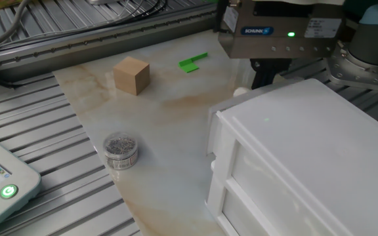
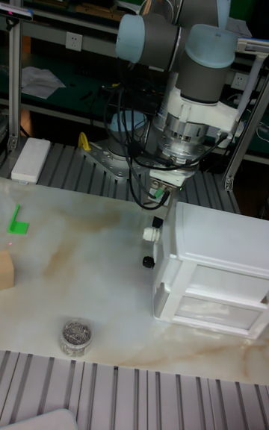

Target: Use the gripper to push and close the drawer

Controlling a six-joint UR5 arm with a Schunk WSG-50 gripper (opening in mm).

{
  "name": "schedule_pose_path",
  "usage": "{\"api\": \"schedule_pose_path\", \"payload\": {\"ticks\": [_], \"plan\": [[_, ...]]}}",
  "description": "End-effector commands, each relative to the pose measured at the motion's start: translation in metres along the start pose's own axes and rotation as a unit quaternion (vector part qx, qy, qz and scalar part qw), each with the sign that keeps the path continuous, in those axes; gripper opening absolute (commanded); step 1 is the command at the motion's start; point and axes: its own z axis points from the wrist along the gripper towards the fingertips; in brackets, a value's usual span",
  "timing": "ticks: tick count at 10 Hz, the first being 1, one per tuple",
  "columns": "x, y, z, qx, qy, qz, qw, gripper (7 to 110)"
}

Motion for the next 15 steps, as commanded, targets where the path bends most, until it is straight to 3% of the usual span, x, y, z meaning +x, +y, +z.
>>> {"api": "schedule_pose_path", "payload": {"ticks": [1, 6, 10, 12, 15], "plan": [[-0.016, 0.006, -0.003, -0.002, -0.009, 0.009, 0.9999, 7], [-0.032, 0.011, -0.004, -0.003, -0.029, 0.018, 0.9994, 7], [-0.021, 0.004, -0.003, -0.005, -0.028, 0.011, 0.9995, 7], [-0.012, -0.002, -0.007, -0.001, -0.014, 0.007, 0.9999, 7], [0.003, -0.015, -0.018, -0.005, -0.011, 0.031, 0.9994, 7]]}}
